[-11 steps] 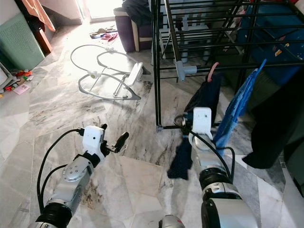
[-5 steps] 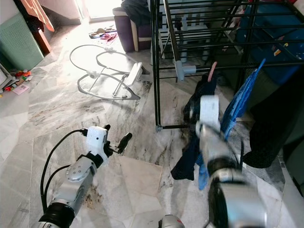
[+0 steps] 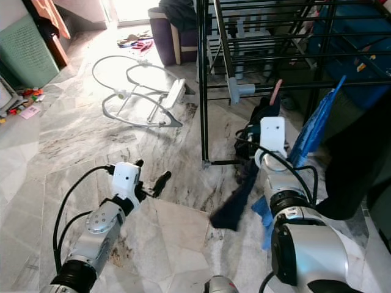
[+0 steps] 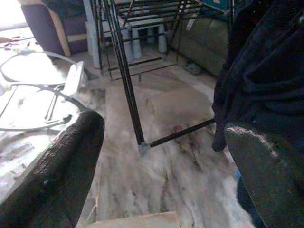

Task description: Hang hanger

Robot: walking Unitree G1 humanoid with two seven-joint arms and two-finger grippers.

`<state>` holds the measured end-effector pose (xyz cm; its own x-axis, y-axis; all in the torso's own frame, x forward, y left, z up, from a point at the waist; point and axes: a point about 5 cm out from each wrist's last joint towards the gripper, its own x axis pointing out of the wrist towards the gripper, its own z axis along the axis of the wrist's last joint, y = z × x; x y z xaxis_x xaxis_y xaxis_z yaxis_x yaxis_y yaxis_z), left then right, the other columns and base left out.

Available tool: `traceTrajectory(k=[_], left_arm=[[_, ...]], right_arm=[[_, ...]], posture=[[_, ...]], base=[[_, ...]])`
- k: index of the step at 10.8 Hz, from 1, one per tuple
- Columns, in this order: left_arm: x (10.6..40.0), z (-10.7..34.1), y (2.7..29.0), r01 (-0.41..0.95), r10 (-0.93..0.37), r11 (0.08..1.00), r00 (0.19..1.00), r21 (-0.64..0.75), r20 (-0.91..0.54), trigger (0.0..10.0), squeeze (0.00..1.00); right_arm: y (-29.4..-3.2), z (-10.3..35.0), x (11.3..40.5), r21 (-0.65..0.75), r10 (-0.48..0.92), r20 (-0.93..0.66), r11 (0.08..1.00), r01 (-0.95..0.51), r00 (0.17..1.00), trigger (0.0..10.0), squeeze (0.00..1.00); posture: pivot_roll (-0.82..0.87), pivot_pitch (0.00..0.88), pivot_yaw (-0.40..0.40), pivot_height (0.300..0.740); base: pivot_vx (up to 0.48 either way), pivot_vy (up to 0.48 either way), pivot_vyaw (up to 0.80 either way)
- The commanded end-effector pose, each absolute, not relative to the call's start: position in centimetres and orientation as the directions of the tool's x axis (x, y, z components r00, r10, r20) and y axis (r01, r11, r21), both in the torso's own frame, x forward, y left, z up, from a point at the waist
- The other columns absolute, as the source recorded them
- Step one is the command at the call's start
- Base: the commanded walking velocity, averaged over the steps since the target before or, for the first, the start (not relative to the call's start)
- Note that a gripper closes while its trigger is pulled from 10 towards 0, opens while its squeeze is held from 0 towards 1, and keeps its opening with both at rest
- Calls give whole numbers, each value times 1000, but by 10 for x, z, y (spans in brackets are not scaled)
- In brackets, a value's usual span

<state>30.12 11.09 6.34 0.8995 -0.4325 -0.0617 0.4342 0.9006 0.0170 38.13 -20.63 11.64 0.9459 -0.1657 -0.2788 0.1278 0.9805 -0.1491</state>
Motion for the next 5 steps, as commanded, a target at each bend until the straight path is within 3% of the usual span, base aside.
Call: traceTrajectory(k=[1, 5], left_arm=[[298, 58, 113, 439, -436, 898, 896, 20, -87, 10000, 0], [298, 57, 111, 448, -444, 894, 891, 23, -93, 10000, 0]], right_arm=[[-206, 116, 382, -134, -166, -294, 982, 131, 941, 0, 0], [-216, 102, 374, -153, -187, -341, 978, 142, 921, 0, 0]], posture=[[-267, 112, 40, 740], [-269, 115, 52, 740]], base=[[0, 0, 0], [0, 0, 0]])
